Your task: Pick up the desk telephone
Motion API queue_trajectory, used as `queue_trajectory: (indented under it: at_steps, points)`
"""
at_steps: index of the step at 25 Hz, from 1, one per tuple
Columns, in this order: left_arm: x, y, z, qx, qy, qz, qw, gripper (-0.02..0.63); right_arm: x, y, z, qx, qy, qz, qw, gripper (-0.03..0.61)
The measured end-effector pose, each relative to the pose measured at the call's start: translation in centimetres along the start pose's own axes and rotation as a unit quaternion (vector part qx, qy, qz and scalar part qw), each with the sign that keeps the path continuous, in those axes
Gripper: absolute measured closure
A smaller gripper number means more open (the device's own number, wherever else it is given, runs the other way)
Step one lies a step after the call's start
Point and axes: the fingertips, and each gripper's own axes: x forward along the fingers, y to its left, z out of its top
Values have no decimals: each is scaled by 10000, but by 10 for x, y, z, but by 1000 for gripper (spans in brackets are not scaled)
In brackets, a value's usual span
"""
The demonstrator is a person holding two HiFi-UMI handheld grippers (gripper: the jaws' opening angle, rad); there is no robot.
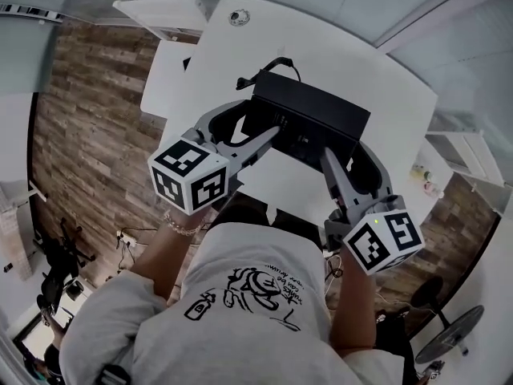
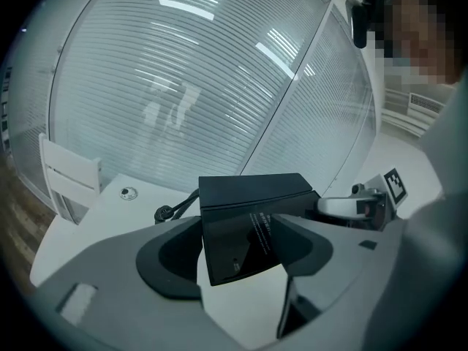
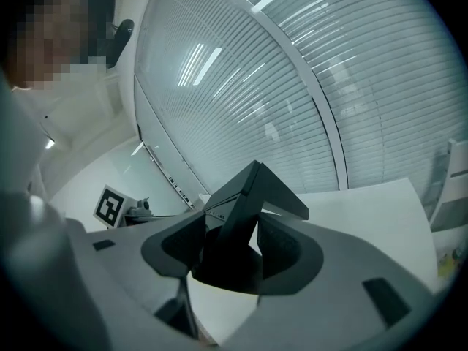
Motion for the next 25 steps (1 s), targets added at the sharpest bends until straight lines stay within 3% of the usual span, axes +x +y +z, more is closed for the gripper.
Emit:
queue_trajectory:
  at_steps: [19,25]
  points:
    - [-52,-50,59,-267,-461,-385,9978,331,-52,61,71,-503,-526,95,9973,367]
    - [-70,-69,71,-169,-567,-545,9968,331,-71,73,83,-504,-671,152,9964,367]
